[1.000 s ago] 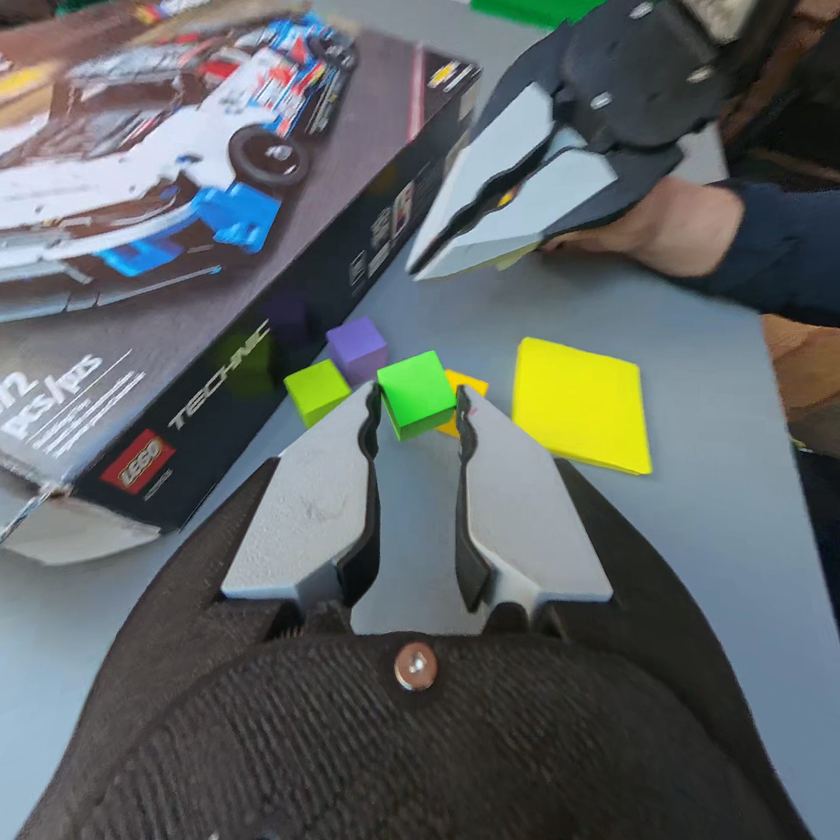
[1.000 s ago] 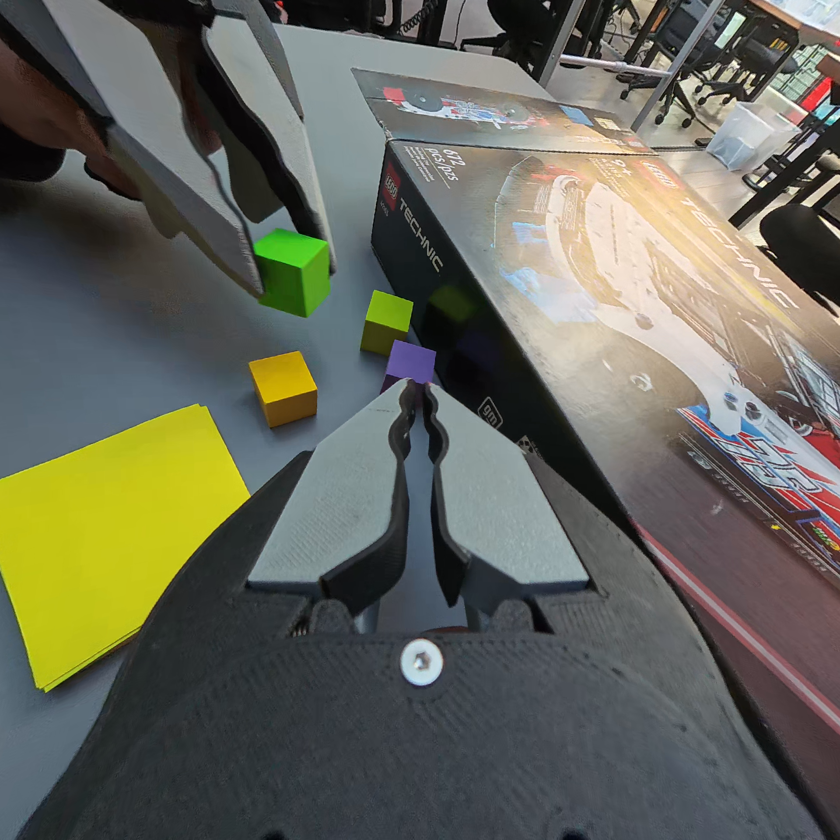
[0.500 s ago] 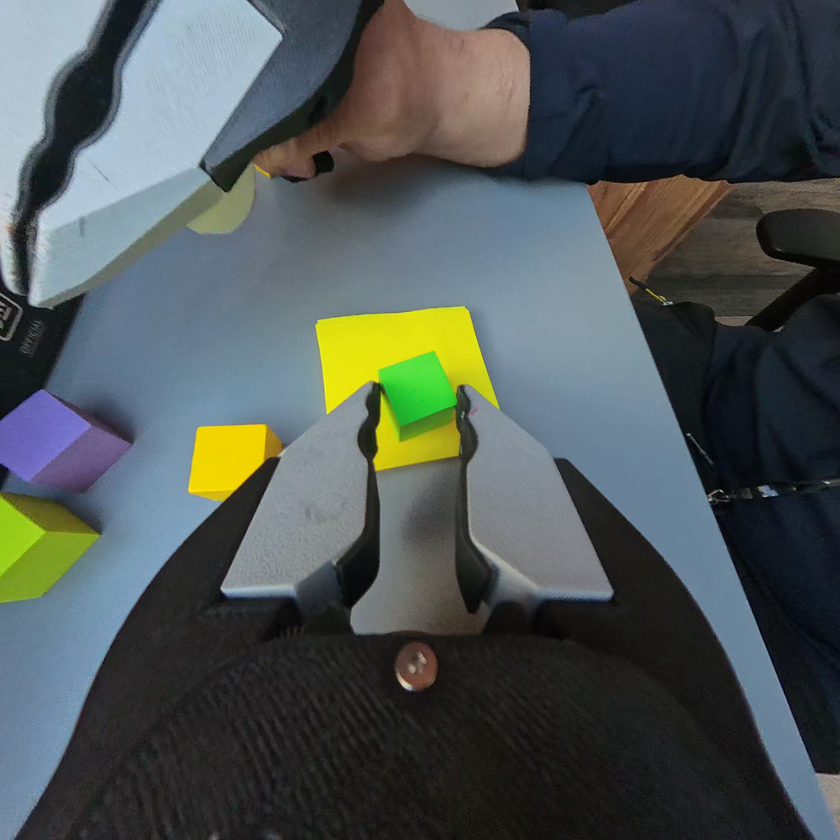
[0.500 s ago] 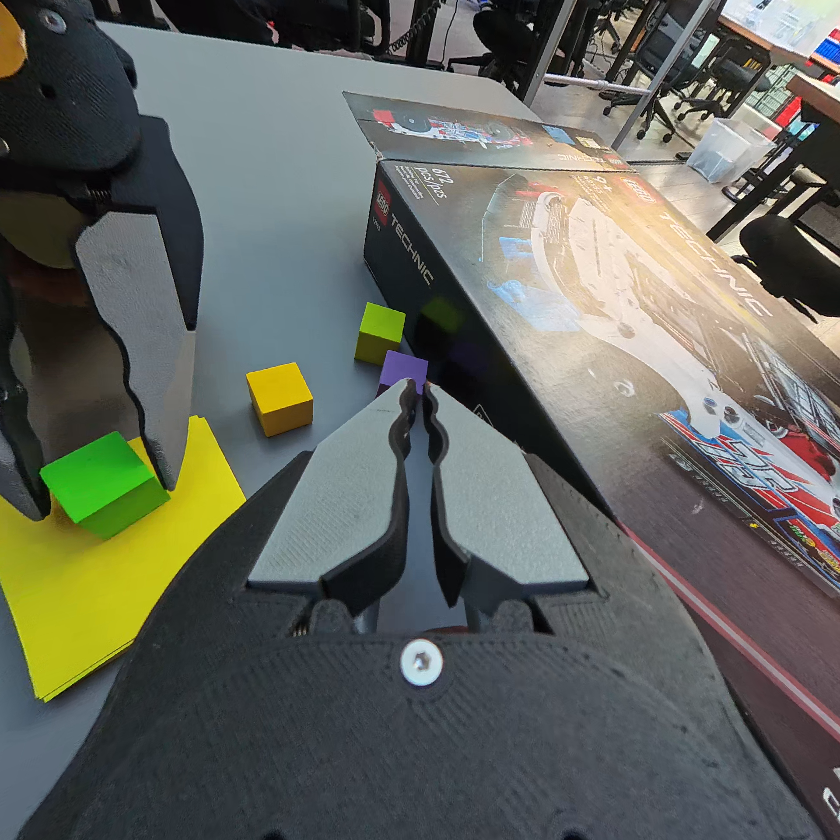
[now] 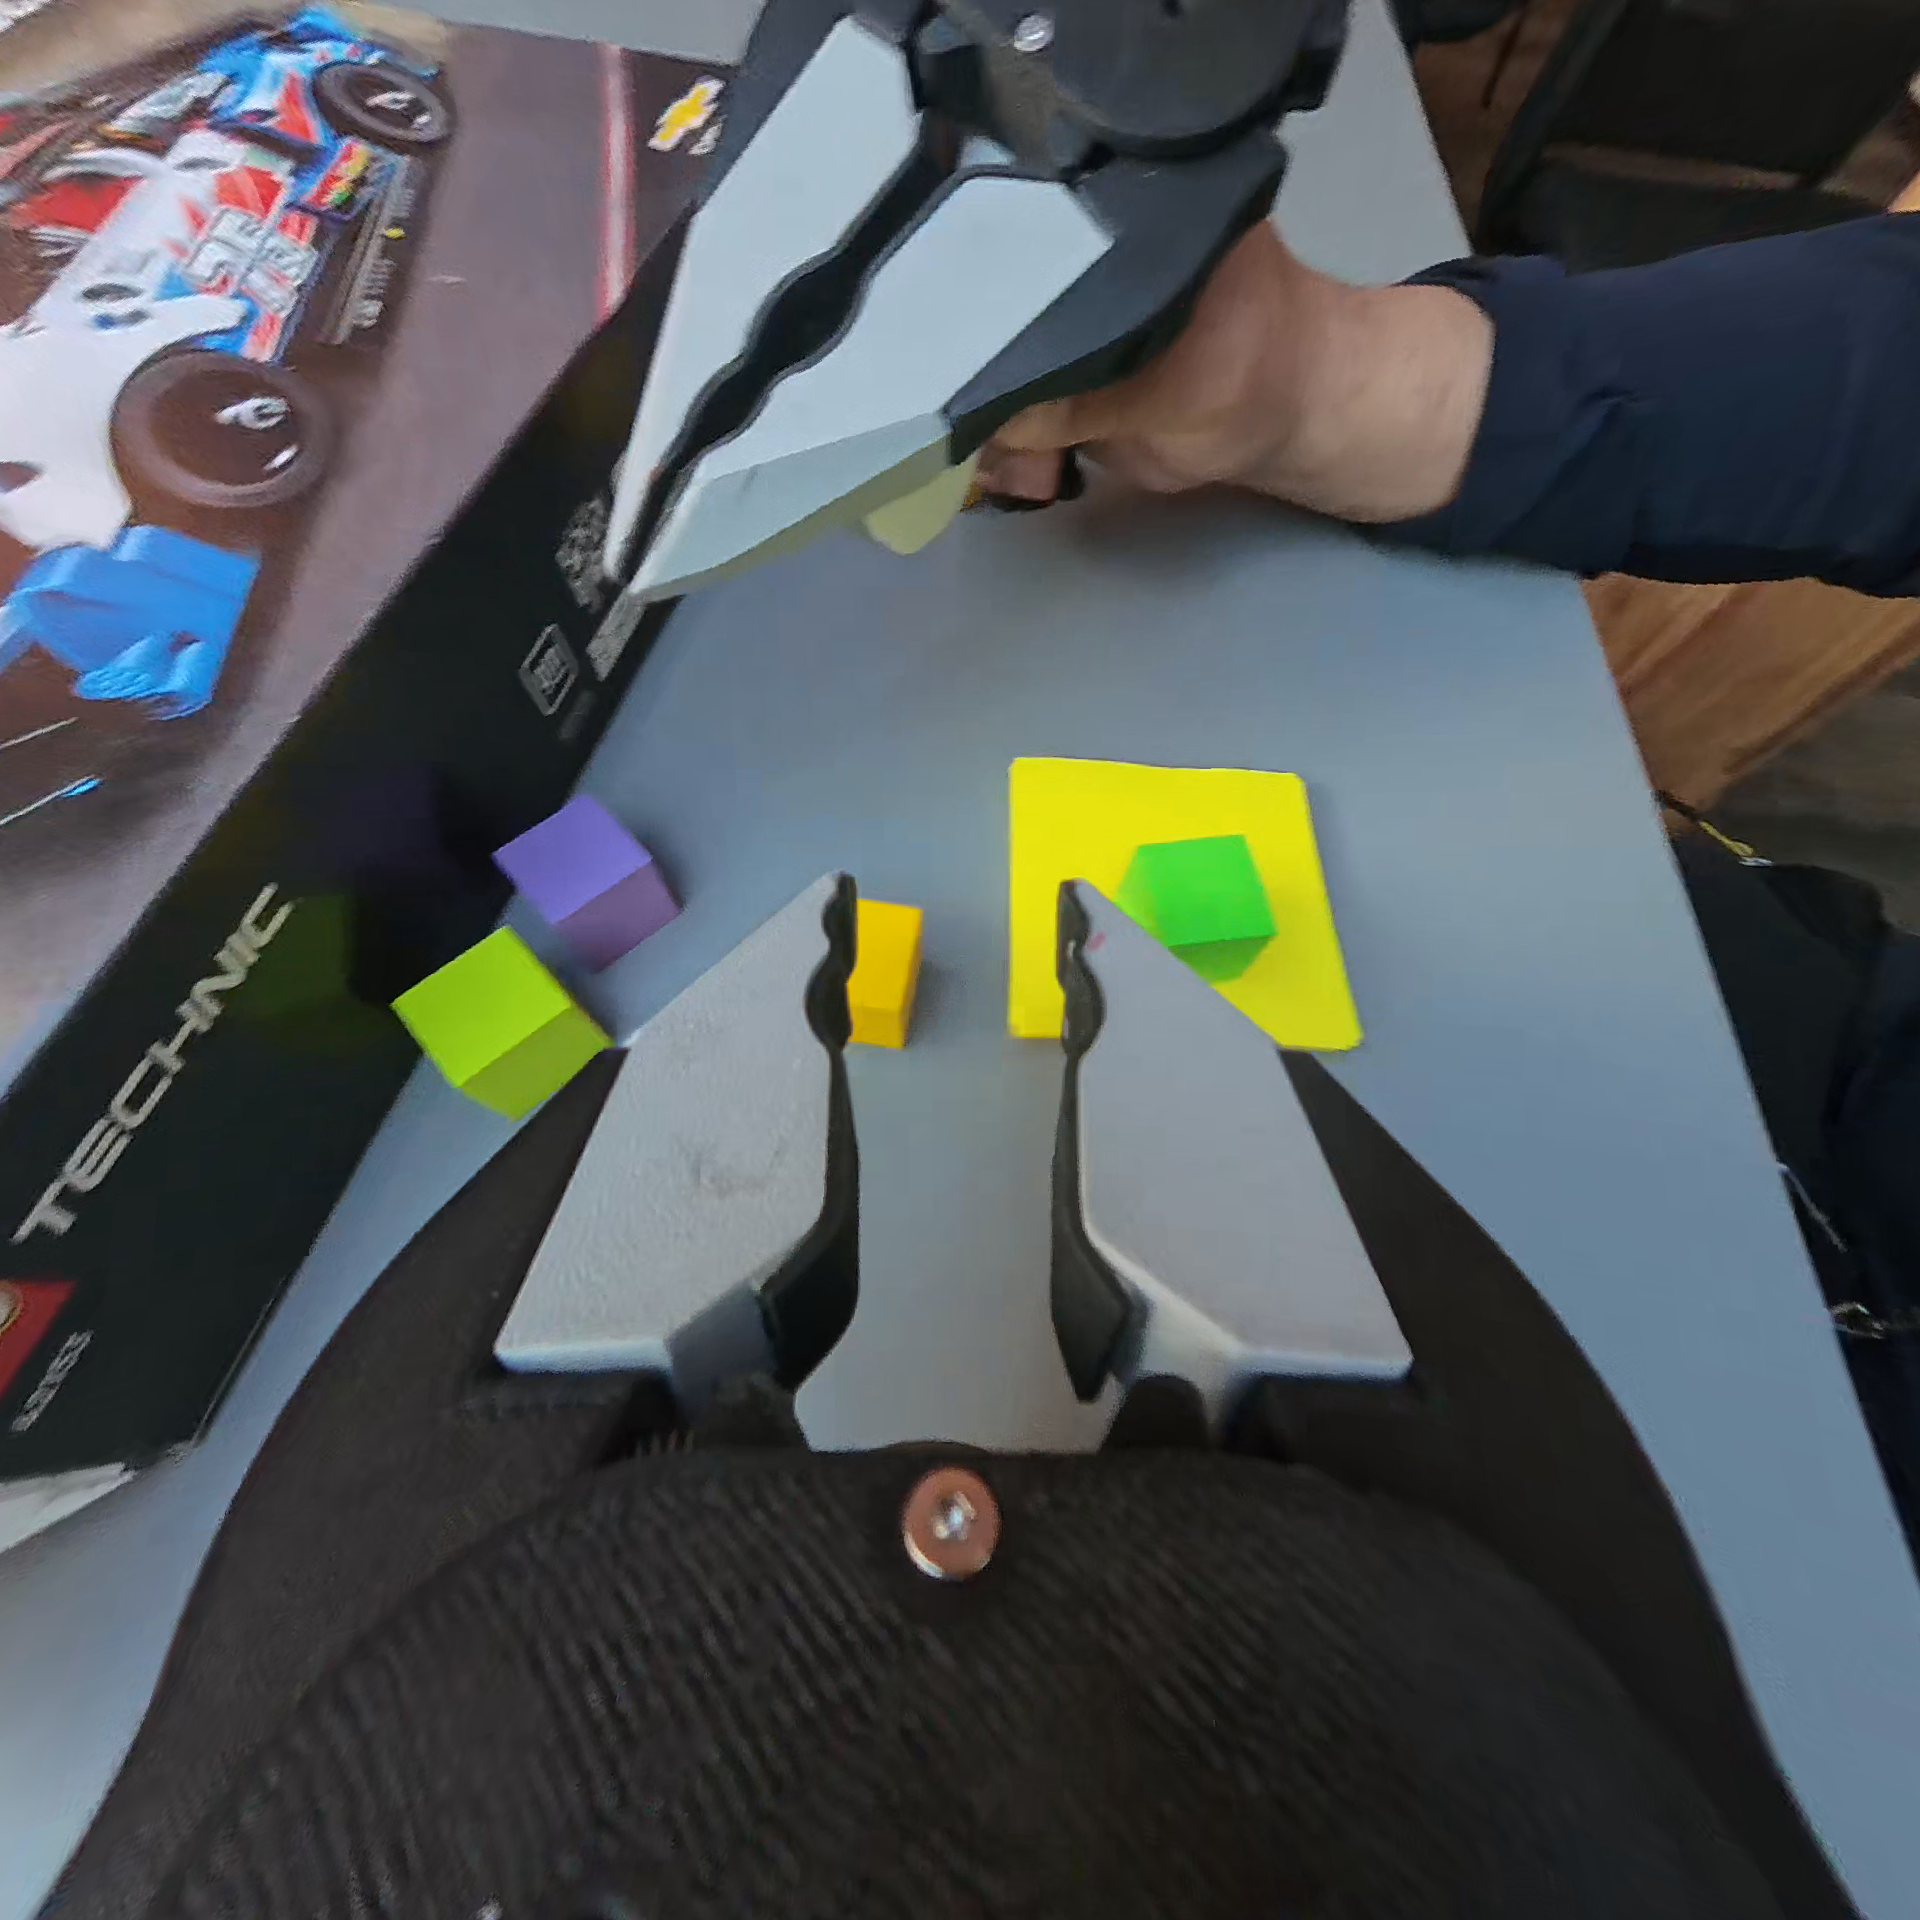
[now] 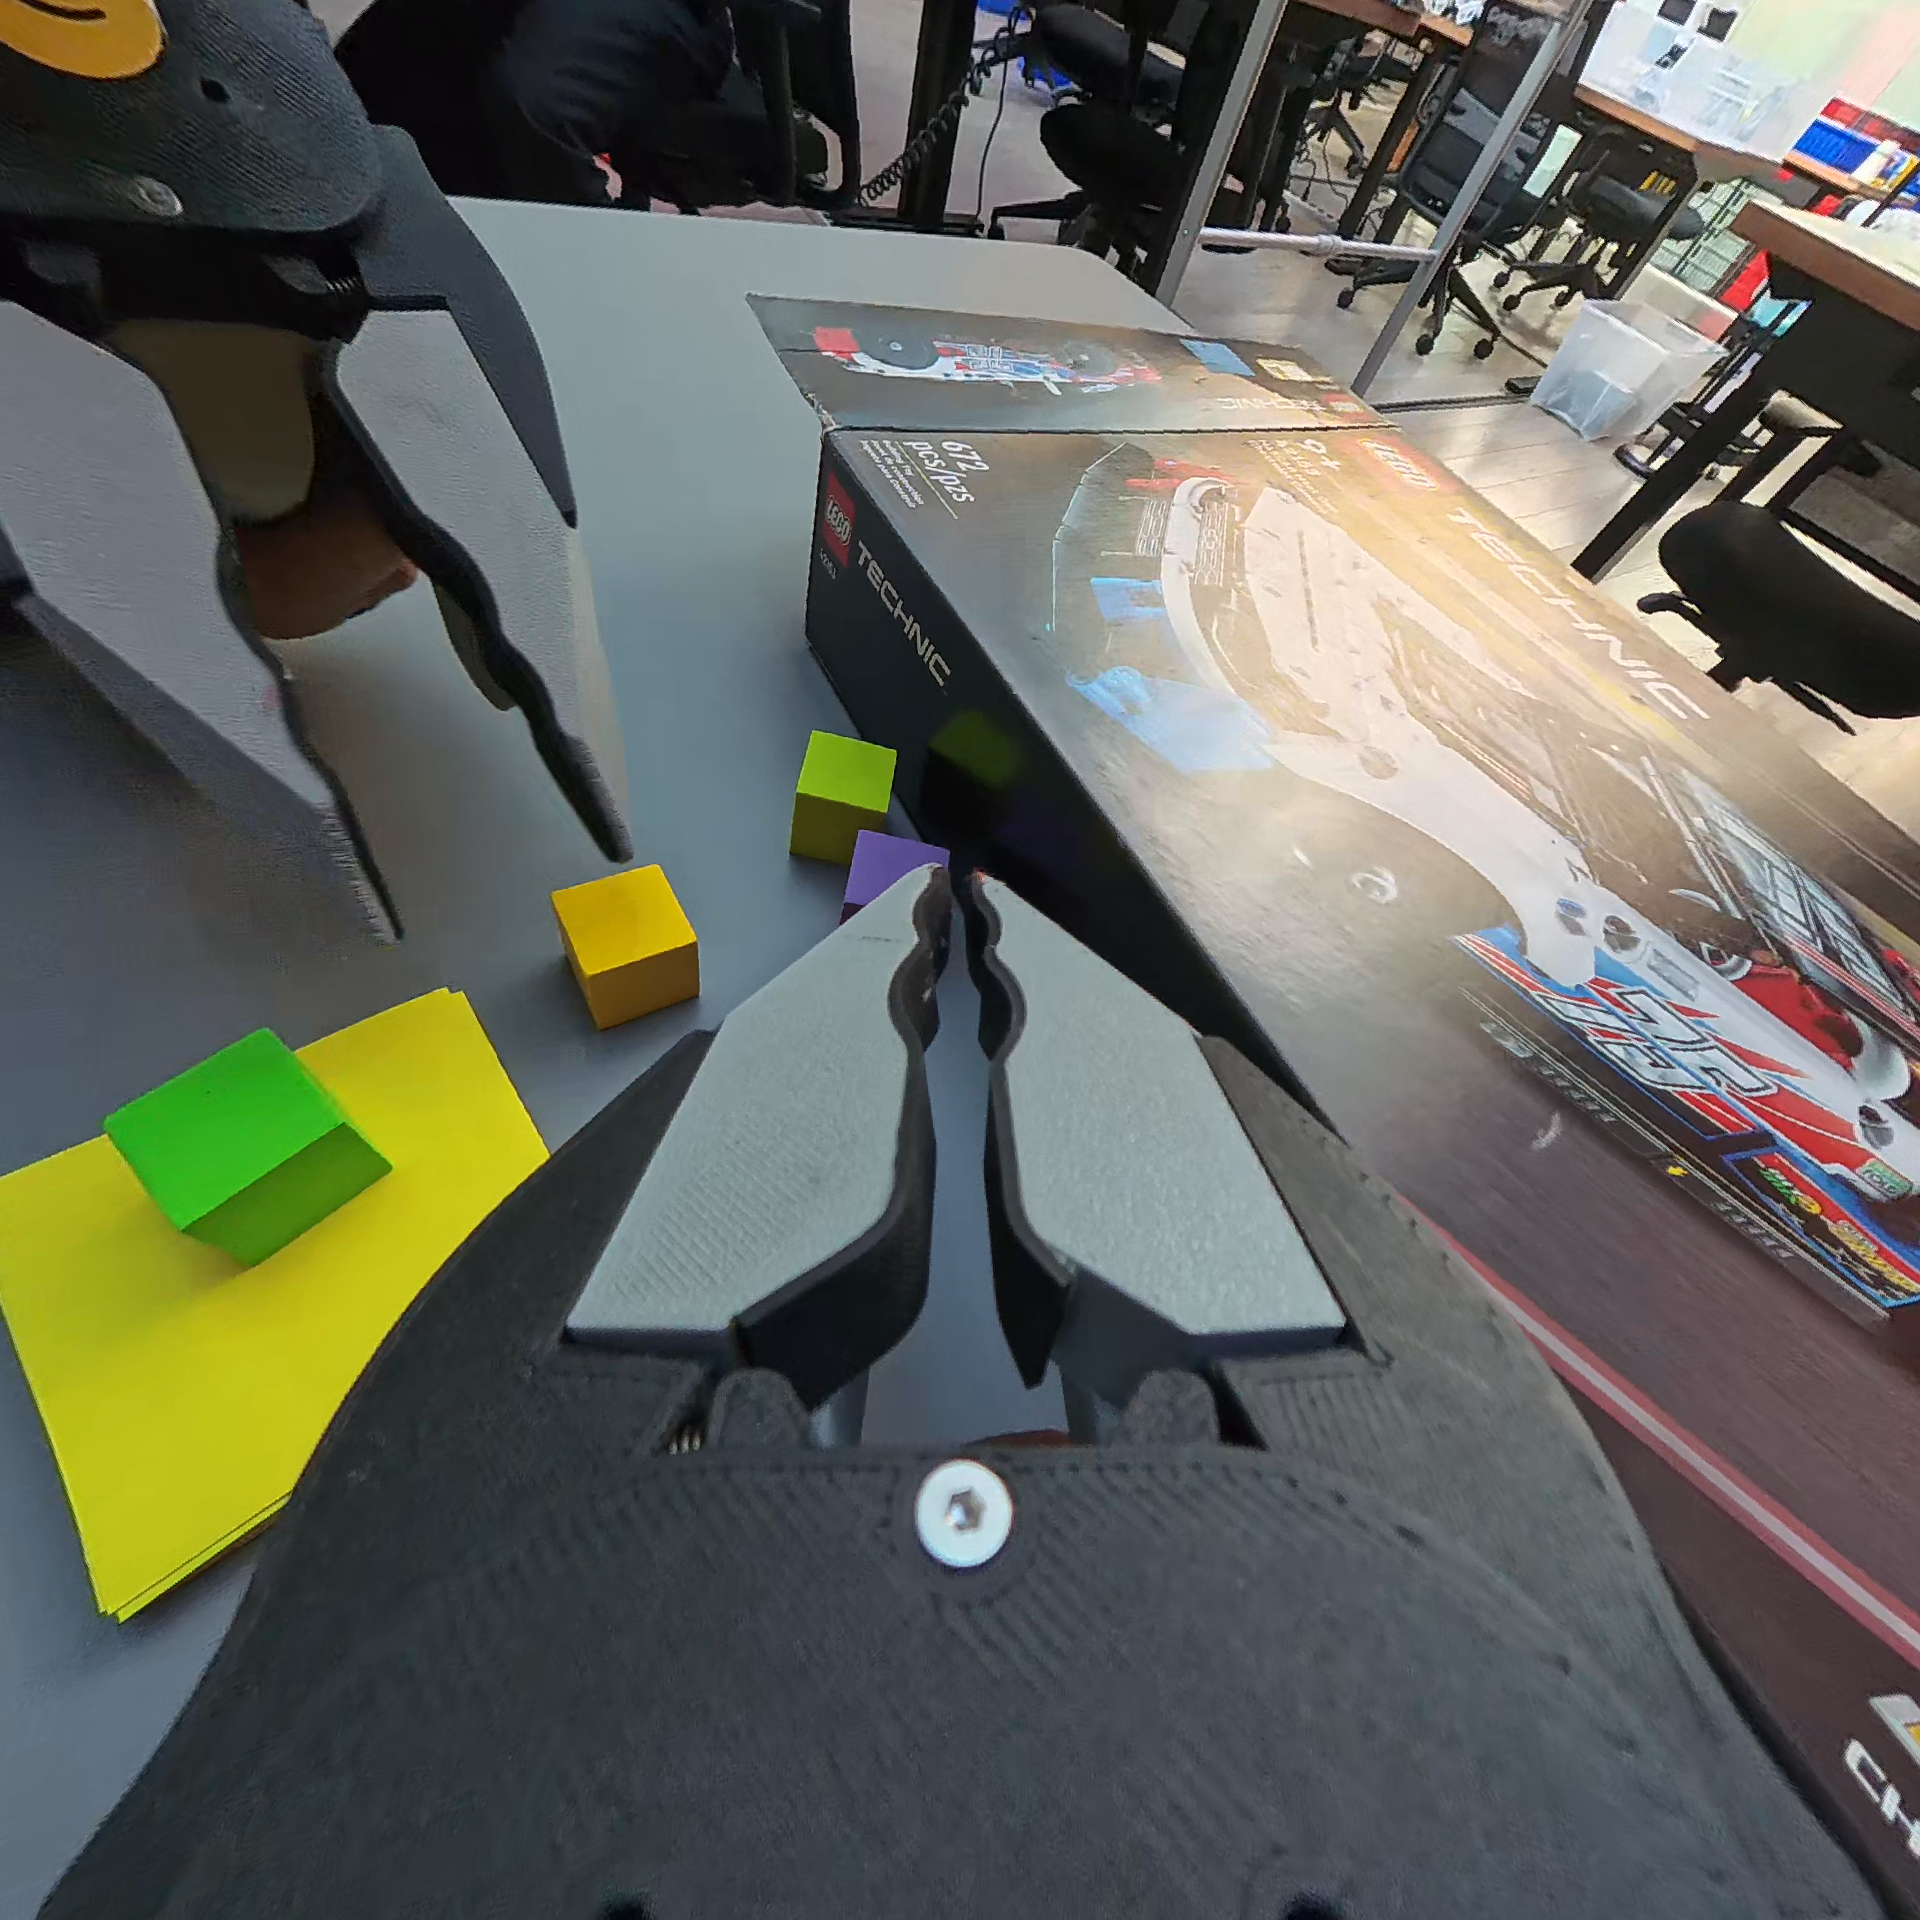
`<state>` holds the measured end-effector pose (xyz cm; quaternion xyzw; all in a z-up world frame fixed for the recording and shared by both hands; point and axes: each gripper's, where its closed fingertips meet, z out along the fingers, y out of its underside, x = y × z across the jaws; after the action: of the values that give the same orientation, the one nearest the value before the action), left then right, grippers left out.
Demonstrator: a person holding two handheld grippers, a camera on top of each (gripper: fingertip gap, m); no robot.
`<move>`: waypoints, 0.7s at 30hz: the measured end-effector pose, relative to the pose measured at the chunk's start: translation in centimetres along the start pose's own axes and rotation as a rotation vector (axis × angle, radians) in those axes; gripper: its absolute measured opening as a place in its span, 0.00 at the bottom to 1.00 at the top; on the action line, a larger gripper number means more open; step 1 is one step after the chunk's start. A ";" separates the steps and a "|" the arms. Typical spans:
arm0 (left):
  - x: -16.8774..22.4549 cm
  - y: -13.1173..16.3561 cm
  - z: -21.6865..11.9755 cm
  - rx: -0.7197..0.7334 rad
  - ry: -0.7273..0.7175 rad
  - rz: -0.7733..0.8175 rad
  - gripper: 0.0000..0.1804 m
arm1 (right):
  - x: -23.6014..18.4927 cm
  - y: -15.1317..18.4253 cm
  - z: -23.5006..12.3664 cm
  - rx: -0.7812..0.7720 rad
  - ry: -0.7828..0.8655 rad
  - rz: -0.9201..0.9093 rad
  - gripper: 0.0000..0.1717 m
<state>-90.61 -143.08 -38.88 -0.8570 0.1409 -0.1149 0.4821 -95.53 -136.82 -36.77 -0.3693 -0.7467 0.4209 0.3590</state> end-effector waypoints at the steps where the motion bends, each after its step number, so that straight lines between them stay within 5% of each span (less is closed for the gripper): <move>1: -0.7 0.3 0.0 -0.008 -0.028 -0.017 0.21 | 0.1 -0.1 -0.1 0.004 0.002 0.005 0.00; 12: -2.4 3.8 1.7 -0.188 -0.097 -0.070 0.14 | 0.2 0.2 0.1 -0.010 0.003 0.014 0.00; 21: 0.7 -1.1 0.3 0.003 -0.033 -0.003 0.14 | 0.3 0.4 0.1 -0.019 0.004 0.015 0.00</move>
<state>-89.69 -142.57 -38.01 -0.8583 0.1315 -0.1020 0.4854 -95.65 -136.48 -37.15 -0.3793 -0.7470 0.4158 0.3538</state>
